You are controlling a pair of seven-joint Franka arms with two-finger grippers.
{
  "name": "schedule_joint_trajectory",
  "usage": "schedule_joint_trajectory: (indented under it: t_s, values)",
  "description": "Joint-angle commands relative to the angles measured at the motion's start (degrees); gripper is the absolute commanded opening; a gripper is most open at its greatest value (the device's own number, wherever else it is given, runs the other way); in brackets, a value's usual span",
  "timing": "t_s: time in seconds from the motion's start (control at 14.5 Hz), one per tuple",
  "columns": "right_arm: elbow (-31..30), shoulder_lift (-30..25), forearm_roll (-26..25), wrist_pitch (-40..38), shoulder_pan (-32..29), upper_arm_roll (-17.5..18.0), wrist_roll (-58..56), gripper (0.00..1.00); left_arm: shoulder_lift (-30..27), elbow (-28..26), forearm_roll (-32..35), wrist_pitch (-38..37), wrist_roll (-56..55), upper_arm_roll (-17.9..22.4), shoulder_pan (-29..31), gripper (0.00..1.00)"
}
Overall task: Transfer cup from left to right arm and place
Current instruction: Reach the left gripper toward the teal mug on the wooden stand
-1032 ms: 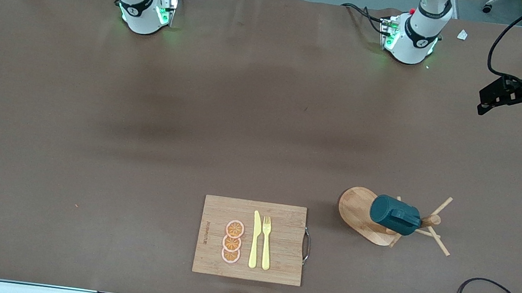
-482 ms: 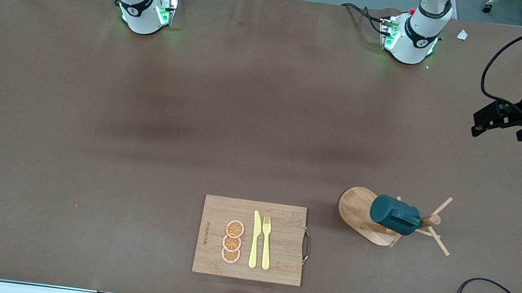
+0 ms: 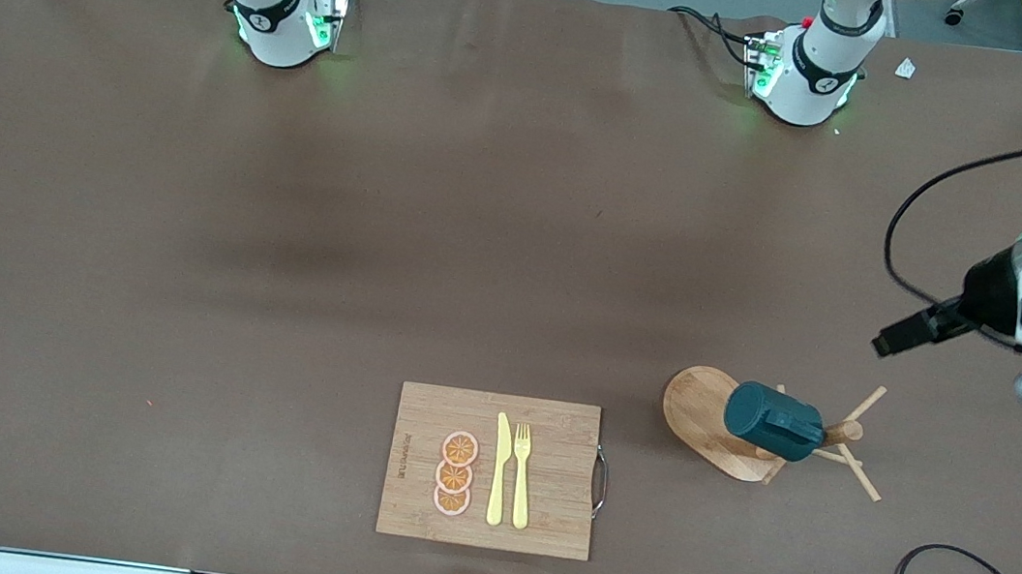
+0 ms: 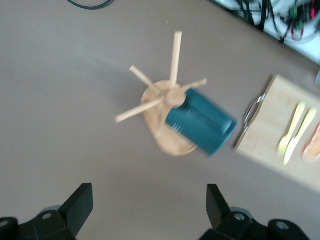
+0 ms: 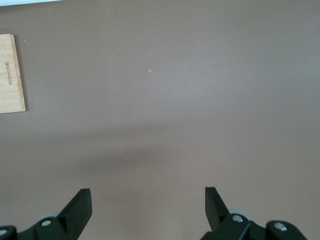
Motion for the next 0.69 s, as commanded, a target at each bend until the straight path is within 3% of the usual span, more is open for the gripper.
schedule_joint_trajectory:
  t_s: [0.0, 0.34, 0.62]
  values:
    - [-0.01, -0.61, -0.11, -0.52, -0.55, 0.59, -0.3, 1.0, 5.53, 3.05, -0.9, 4.95, -7.99, -0.16, -0.43, 1.0]
    - [-0.01, -0.61, -0.11, -0.52, -0.55, 0.59, -0.39, 1.0, 9.23, 3.48, -8.7, 11.11, -20.57, -0.17, -1.22, 1.0]
    - [-0.01, -0.61, -0.11, -0.52, -0.55, 0.5, -0.39, 1.0, 12.05, 4.63, -11.44, 11.65, -24.86, -0.43, -2.45, 1.0]
